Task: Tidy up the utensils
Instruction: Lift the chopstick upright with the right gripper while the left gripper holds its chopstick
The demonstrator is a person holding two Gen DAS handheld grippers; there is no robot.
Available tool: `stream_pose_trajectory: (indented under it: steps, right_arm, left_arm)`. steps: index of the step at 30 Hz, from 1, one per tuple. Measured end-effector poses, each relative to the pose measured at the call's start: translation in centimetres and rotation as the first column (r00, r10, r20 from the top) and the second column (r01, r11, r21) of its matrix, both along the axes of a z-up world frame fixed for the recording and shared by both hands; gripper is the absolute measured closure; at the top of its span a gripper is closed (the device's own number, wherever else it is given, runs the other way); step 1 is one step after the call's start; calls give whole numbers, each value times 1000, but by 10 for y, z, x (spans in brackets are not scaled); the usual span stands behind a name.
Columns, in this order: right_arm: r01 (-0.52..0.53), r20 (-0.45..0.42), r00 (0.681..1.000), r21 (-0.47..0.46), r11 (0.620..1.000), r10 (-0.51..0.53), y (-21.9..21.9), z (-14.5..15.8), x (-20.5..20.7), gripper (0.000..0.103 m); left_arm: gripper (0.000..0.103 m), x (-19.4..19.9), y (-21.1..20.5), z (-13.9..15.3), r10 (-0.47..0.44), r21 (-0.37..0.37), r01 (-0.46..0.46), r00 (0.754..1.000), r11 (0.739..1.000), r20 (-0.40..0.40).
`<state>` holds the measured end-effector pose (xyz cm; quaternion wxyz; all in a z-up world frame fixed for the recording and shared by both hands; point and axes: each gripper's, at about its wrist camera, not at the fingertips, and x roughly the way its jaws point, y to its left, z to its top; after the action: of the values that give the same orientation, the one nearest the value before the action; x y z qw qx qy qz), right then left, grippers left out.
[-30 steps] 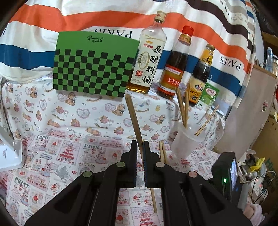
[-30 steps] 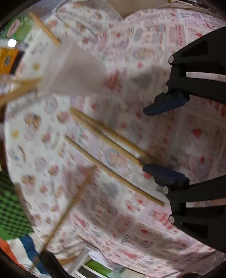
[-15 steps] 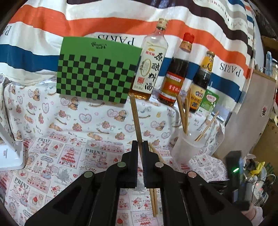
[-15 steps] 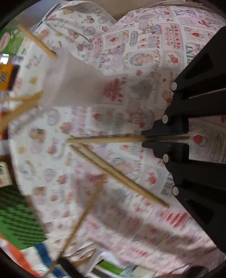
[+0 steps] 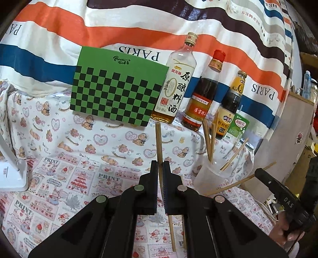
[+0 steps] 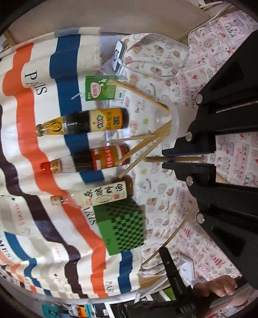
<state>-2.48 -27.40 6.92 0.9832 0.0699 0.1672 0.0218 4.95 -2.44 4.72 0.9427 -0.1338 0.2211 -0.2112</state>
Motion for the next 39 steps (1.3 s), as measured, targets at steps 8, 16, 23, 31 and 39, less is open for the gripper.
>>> stream_pose_trajectory:
  steps: [8, 16, 23, 31, 39]
  right_arm:
    - [4, 2, 1000, -11, 1000, -4, 2, -3, -1, 98]
    - [6, 1, 1000, -12, 1000, -6, 3, -2, -1, 98]
    - [6, 2, 1000, -12, 1000, -6, 2, -2, -1, 98]
    - [7, 1, 1000, -12, 1000, -7, 2, -2, -1, 98]
    - [7, 1, 1000, -13, 1000, -7, 3, -2, -1, 98]
  left_arm:
    - [100, 0, 2, 0, 0, -17, 0, 1000, 1000, -2]
    - [100, 0, 3, 0, 1, -35, -2, 1000, 999, -6]
    - [100, -1, 4, 0, -2, -44, 2, 1000, 999, -6]
    - [100, -1, 4, 1, -3, -49, 3, 1000, 999, -6]
    - [100, -2, 5, 1, -3, -52, 3, 1000, 999, -2]
